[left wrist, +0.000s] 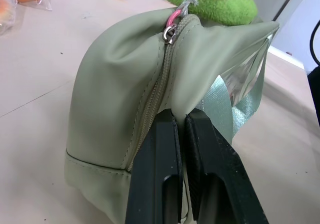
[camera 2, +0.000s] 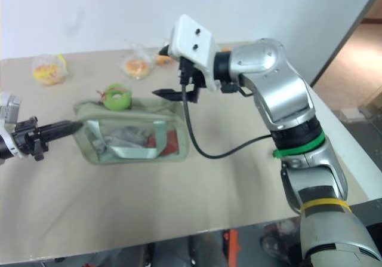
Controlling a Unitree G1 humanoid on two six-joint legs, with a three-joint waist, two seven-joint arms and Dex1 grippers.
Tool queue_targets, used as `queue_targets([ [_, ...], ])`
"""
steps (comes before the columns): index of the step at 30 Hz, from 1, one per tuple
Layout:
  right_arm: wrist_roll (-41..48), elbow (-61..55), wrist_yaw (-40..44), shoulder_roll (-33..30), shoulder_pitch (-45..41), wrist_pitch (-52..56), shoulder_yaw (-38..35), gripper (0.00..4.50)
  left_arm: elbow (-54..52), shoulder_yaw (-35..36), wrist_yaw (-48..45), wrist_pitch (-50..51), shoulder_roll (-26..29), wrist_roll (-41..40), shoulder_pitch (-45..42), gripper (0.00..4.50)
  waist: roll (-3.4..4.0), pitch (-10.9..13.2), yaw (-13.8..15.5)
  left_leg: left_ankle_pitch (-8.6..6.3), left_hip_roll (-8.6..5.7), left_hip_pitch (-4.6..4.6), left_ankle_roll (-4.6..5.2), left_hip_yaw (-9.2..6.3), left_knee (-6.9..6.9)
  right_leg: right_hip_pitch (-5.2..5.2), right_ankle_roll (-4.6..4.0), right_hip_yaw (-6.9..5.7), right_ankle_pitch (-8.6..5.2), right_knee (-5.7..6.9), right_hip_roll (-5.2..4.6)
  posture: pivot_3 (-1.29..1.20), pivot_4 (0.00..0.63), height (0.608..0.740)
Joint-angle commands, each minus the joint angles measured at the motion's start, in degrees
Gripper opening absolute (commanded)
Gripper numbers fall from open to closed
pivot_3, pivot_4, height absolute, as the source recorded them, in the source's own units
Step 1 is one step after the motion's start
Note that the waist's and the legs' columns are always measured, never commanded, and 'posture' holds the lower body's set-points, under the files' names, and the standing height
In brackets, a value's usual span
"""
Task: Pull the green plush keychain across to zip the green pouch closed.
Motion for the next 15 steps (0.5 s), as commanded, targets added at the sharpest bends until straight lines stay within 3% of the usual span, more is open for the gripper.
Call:
queue_targets([
  [1,-2.9,0.9,2.5,1.9,-2.8,-5.2,1.3,4.43,-0.1,-1.0,0.5,0.2,-0.3,0.8,-0.1,0.00,0.00,0.0,0.0,0.00,0.03,0.01,0.00,0.00,0.00,0.00,-0.01,0.00,0.01,0.01,0.00,0.00,0.150,0.740],
  [15,-16.8,12.9,1.9,9.9,-6.4,-23.6,6.0,4.43,-1.6,0.4,1.8,0.5,-0.6,0.0,1.4,0.00,0.00,0.0,0.0,0.00,0.06,0.01,0.00,-0.03,0.01,0.00,-0.05,-0.03,0.02,0.03,-0.03,0.00,0.150,0.740],
])
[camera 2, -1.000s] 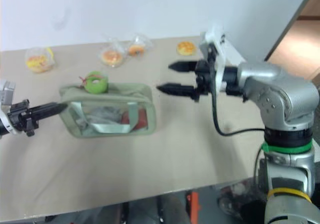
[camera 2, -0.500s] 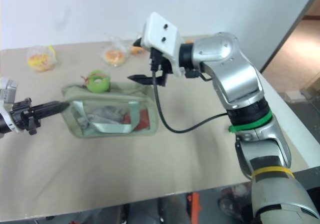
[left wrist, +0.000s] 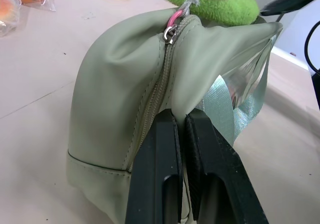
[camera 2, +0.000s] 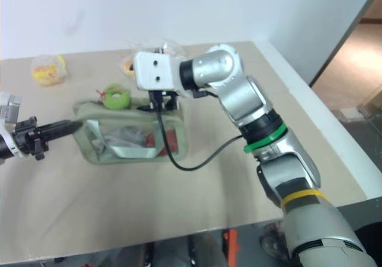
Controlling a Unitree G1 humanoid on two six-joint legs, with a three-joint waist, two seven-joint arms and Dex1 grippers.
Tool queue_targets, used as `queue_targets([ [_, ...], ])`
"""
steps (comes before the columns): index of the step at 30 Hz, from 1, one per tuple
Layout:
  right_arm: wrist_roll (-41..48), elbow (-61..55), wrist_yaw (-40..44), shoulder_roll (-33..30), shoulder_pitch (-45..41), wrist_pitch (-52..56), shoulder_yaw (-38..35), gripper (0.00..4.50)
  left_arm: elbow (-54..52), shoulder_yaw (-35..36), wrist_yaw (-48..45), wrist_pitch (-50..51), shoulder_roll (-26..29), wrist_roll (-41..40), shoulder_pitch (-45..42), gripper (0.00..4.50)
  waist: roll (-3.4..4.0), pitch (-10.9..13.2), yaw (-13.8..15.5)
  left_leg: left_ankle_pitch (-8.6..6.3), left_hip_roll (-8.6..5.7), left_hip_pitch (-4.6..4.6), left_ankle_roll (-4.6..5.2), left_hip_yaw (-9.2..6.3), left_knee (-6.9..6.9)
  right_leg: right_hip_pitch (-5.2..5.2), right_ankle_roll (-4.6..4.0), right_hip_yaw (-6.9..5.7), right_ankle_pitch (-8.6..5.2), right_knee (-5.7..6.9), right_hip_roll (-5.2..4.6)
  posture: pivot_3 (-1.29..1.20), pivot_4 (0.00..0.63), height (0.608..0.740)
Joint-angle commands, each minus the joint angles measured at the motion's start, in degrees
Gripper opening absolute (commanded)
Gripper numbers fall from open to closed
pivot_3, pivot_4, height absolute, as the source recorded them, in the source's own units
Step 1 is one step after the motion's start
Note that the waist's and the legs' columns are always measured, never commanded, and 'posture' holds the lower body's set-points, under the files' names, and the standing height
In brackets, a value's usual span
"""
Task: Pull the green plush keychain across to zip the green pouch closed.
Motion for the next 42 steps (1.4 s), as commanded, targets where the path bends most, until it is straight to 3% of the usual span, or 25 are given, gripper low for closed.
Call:
queue_targets([
  [1,-2.1,1.4,-1.0,1.7,-3.1,-4.1,-1.0,4.43,-1.4,0.2,1.1,0.5,-0.5,0.1,1.2,0.00,0.00,0.0,0.0,0.00,0.00,0.00,0.00,0.00,0.00,0.00,0.00,0.00,0.00,0.00,0.00,0.00,0.150,0.740],
  [34,-8.6,10.9,-0.9,9.2,-5.3,-14.3,-0.9,4.43,-3.6,2.6,4.1,0.3,-1.6,-1.3,3.8,0.00,-0.01,0.0,0.0,0.00,0.06,0.04,-0.01,-0.02,0.01,0.02,-0.08,0.09,0.04,0.04,-0.01,0.00,0.150,0.740],
  [37,-7.9,11.2,-0.1,9.0,-5.5,-14.8,-1.2,3.65,-3.5,2.7,4.3,0.2,-1.8,-1.2,4.0,0.00,-0.01,0.0,0.0,0.00,0.06,0.04,-0.01,-0.02,0.01,0.02,-0.08,0.09,0.04,0.03,-0.02,0.00,0.150,0.740],
  [42,-7.5,11.1,1.0,8.4,-5.7,-15.4,-1.5,1.96,-3.2,2.5,4.5,0.4,-2.0,-1.4,3.5,0.00,-0.01,0.0,0.0,0.00,0.06,0.04,-0.01,-0.03,0.01,0.02,-0.08,0.09,0.04,0.04,-0.01,0.00,0.150,0.740],
])
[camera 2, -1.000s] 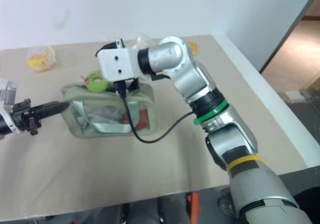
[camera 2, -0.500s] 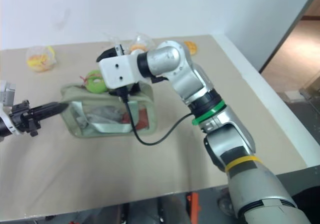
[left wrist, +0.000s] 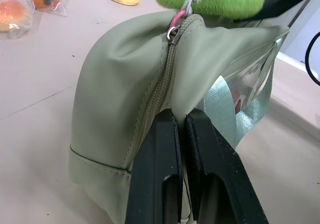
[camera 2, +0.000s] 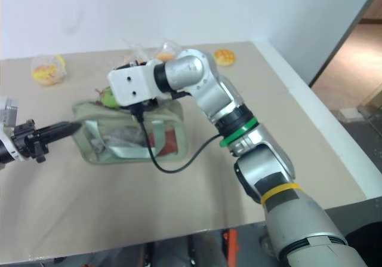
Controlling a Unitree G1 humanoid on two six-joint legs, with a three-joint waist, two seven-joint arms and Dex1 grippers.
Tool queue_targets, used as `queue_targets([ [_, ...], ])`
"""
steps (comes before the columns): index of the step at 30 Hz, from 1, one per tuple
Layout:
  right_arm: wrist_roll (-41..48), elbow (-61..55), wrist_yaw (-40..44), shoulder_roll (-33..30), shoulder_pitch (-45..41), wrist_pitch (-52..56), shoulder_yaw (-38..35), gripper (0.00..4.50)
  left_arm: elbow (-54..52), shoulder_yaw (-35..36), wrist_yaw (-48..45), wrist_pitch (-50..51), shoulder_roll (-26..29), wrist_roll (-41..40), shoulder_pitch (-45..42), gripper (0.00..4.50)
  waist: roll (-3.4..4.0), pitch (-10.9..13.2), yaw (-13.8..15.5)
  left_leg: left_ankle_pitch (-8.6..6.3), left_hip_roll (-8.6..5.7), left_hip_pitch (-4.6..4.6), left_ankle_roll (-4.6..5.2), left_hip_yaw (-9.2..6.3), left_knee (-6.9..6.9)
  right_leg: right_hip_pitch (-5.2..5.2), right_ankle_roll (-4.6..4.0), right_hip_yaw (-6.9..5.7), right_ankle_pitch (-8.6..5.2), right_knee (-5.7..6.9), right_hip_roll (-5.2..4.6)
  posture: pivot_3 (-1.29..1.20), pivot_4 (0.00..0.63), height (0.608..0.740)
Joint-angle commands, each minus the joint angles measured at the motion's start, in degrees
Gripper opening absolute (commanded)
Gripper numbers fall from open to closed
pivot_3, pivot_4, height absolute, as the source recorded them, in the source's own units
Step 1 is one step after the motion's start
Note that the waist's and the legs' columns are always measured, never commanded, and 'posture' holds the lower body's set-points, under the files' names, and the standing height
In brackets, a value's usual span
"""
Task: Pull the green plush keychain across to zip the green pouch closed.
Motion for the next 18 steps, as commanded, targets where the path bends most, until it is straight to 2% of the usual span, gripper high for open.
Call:
queue_targets([
  [1,0.7,-0.6,0.2,-0.4,-2.0,-0.8,-1.9,1.56,0.4,-0.2,0.7,0.4,-0.4,0.2,0.0,0.00,0.00,0.0,0.0,0.00,0.00,0.00,0.00,0.00,0.00,0.00,0.00,0.00,0.00,0.00,0.00,0.00,0.150,0.740],
  [5,0.0,0.4,-0.8,-0.6,-2.4,-0.8,-2.0,0.13,1.7,-1.1,0.5,0.0,-0.7,0.8,-1.2,0.00,0.00,0.0,0.0,0.00,0.00,0.00,0.00,0.00,0.00,0.00,0.00,0.00,0.00,0.00,0.00,0.00,0.150,0.740],
  [6,-0.2,0.7,-1.1,-0.6,-2.5,-0.8,-2.1,0.03,2.2,-1.3,0.3,-0.2,-0.7,0.9,-1.4,0.00,0.00,0.0,0.0,0.00,0.00,0.00,0.00,0.00,0.00,0.00,0.00,-0.01,0.00,0.00,0.00,0.00,0.150,0.740],
  [18,-1.9,6.2,-4.2,-4.2,-6.7,-1.2,-3.5,0.03,5.1,-3.5,-0.5,-0.5,-0.7,2.0,-4.4,0.00,0.00,0.0,0.1,0.00,-0.04,-0.02,-0.01,0.00,0.01,0.00,0.00,-0.01,0.01,0.00,-0.03,0.00,0.150,0.740],
])
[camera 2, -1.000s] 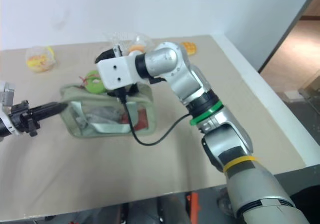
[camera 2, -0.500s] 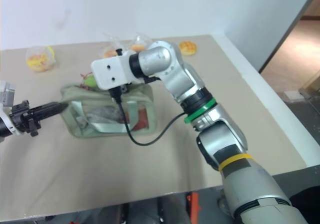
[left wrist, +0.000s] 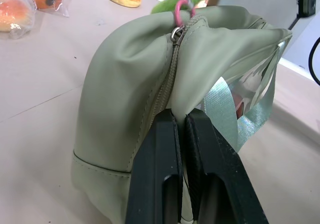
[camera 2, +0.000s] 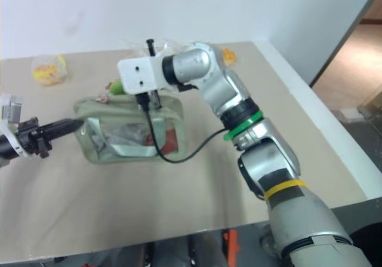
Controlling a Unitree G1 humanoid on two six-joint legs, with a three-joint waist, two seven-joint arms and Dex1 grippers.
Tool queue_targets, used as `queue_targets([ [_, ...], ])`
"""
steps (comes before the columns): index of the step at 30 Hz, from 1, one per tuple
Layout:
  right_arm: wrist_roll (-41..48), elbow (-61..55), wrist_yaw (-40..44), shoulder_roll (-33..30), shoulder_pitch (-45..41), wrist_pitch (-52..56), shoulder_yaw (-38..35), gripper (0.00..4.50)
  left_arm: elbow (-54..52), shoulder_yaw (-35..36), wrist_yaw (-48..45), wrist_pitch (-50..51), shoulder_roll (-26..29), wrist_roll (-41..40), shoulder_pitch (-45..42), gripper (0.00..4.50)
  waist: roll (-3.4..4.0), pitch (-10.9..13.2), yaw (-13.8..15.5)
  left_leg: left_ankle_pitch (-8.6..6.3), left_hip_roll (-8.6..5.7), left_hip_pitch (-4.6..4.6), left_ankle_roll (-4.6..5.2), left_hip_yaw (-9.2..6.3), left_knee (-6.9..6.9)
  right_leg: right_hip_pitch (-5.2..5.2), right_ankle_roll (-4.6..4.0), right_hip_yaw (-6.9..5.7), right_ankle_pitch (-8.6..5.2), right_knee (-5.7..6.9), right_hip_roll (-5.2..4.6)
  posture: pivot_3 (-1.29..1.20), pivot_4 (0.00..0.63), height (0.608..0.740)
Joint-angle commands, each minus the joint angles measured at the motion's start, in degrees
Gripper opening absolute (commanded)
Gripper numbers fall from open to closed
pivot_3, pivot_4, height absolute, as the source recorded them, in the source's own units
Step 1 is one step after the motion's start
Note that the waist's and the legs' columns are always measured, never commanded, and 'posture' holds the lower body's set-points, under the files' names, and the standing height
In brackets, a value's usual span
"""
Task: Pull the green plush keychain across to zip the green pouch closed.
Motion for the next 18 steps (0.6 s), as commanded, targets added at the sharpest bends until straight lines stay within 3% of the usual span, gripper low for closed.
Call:
queue_targets([
  [1,0.2,1.1,-0.1,-2.2,-4.6,-0.6,-3.4,0.03,1.8,-1.5,-0.5,-0.7,-0.3,1.6,-1.1,0.00,0.00,0.0,0.0,0.00,0.00,0.00,0.00,0.01,0.00,0.00,0.00,0.01,0.00,0.00,0.00,0.00,0.150,0.740],
  [10,-1.4,6.9,-0.9,-4.7,-11.0,-0.7,-4.3,0.03,5.3,-4.0,-1.8,-2.0,-1.4,3.3,-4.3,0.00,0.00,0.0,0.3,0.00,-0.04,-0.04,0.00,0.00,0.00,-0.01,0.01,-0.01,0.00,0.00,0.01,0.00,0.150,0.740],
  [18,1.5,-0.4,5.7,-10.2,-8.5,1.1,-5.8,0.03,5.5,-4.3,-1.8,-1.7,-1.7,3.2,-4.7,0.00,-0.02,0.0,0.7,0.00,-0.10,-0.11,0.00,0.00,-0.01,-0.02,0.08,0.00,-0.04,-0.03,0.00,0.00,0.150,0.740],
])
